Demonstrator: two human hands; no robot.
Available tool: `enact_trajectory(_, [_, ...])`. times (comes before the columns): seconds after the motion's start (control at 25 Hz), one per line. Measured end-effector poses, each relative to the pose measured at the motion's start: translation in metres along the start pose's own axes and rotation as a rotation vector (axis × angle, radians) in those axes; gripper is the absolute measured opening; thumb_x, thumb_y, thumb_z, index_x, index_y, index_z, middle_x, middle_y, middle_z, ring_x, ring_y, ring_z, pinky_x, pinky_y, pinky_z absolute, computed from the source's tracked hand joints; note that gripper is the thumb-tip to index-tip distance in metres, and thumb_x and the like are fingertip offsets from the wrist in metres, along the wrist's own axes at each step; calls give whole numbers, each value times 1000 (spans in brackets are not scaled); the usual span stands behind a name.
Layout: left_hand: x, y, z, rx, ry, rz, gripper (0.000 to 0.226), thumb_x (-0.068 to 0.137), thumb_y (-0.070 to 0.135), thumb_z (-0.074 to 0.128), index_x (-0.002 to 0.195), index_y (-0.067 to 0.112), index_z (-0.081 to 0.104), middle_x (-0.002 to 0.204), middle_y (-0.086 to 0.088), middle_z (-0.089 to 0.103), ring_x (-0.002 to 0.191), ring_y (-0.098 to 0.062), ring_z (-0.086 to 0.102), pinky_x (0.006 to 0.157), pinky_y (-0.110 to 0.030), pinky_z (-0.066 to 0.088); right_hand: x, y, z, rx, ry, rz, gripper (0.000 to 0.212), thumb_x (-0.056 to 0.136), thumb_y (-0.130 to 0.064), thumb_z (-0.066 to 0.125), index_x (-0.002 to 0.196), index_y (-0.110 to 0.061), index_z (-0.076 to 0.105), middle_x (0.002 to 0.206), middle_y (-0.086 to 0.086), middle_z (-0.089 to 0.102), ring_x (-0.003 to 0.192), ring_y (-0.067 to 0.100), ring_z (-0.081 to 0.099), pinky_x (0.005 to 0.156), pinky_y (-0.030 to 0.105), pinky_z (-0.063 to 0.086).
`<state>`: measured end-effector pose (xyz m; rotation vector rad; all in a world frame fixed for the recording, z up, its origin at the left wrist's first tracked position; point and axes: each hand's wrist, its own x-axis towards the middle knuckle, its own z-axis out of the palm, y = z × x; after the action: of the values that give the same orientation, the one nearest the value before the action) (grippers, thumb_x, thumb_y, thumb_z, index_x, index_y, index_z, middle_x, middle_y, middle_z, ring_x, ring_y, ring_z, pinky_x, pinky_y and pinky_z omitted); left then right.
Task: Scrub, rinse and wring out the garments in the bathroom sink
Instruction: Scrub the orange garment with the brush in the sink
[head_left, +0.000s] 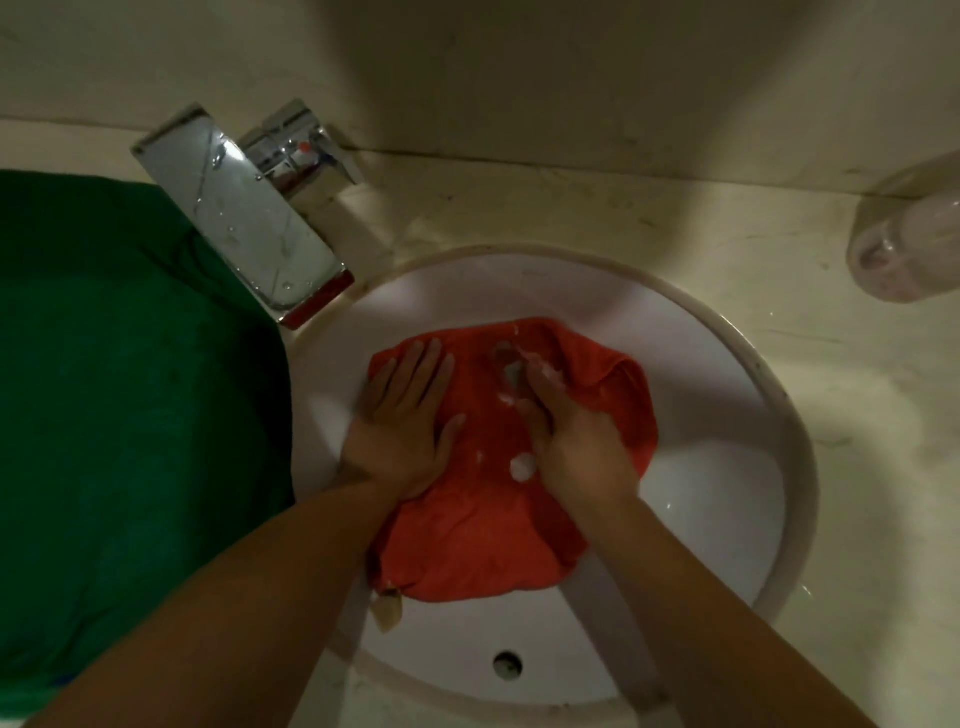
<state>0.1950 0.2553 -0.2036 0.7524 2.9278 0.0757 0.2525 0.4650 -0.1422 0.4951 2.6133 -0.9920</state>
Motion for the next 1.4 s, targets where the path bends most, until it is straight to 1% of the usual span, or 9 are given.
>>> enact_trajectory(0.12, [0, 0, -1, -6, 36, 5, 69, 102, 53, 33, 159, 14, 30, 166, -7, 24, 155, -21, 15, 126, -44, 11, 7, 4, -1, -90, -64, -49, 49, 105, -45, 49, 153, -45, 38, 137, 13, 64, 112, 40, 65, 90, 42, 53])
enact_trajectory(0.28, [0, 2, 0, -2, 10, 6, 69, 102, 54, 30, 159, 16, 28, 167, -4, 21, 156, -18, 13, 126, -44, 11, -2, 56, -50, -103, 80, 277, 46, 104, -52, 47, 149, -48, 44, 126, 23, 67, 110, 45, 64, 90, 47, 53])
enact_trajectory(0.36, [1, 1, 0, -2, 15, 3, 69, 101, 54, 30, 159, 16, 29, 167, -4, 23, 155, -18, 15, 125, -45, 13, -3, 32, -35, -69, 122, 192, 44, 104, -46, 49, 149, -44, 47, 125, 21, 68, 109, 44, 65, 89, 46, 53])
enact_trajectory(0.52, [1, 3, 1, -17, 40, -3, 73, 98, 53, 32, 157, 10, 32, 164, -9, 28, 154, -21, 19, 125, -46, 15, 2, -13, 5, -68, -63, -26, 43, 106, -43, 45, 149, -45, 41, 119, 15, 72, 108, 40, 67, 88, 45, 53])
enact_trajectory(0.72, [2, 3, 0, -33, 39, 21, 72, 97, 53, 37, 156, 12, 37, 163, -7, 33, 153, -21, 23, 125, -47, 15, -15, 47, -50, -203, 155, 271, 47, 106, -45, 46, 153, -38, 43, 122, 23, 67, 108, 45, 63, 89, 48, 52])
enact_trajectory(0.92, [3, 2, 2, 8, 66, 45, 73, 94, 51, 39, 154, 10, 39, 161, -10, 35, 152, -23, 27, 123, -48, 19, -11, -8, 11, -186, -6, -17, 46, 106, -50, 40, 151, -46, 34, 109, 12, 74, 105, 37, 68, 85, 43, 53])
enact_trajectory(1.16, [0, -15, -3, 30, -30, 166, 79, 95, 60, 25, 153, 8, 40, 160, -12, 36, 150, -27, 33, 121, -44, 17, -20, 25, -42, -185, 138, 376, 47, 107, -49, 40, 154, -43, 38, 126, 22, 66, 114, 44, 62, 95, 46, 49])
enact_trajectory(1.32, [-7, -46, -4, 37, 145, 284, 84, 96, 63, 39, 147, -3, 45, 156, -21, 39, 145, -35, 38, 119, -48, 29, -9, -30, 27, -41, -12, -11, 51, 102, -55, 41, 152, -44, 37, 130, 14, 68, 114, 38, 66, 99, 45, 52])
enact_trajectory(1.4, [-6, -44, 0, 60, 147, 264, 87, 96, 64, 40, 148, -5, 43, 157, -23, 38, 146, -35, 37, 119, -48, 30, -1, -21, 16, -101, -2, 5, 49, 104, -52, 40, 152, -45, 36, 132, 13, 67, 119, 37, 63, 99, 45, 51])
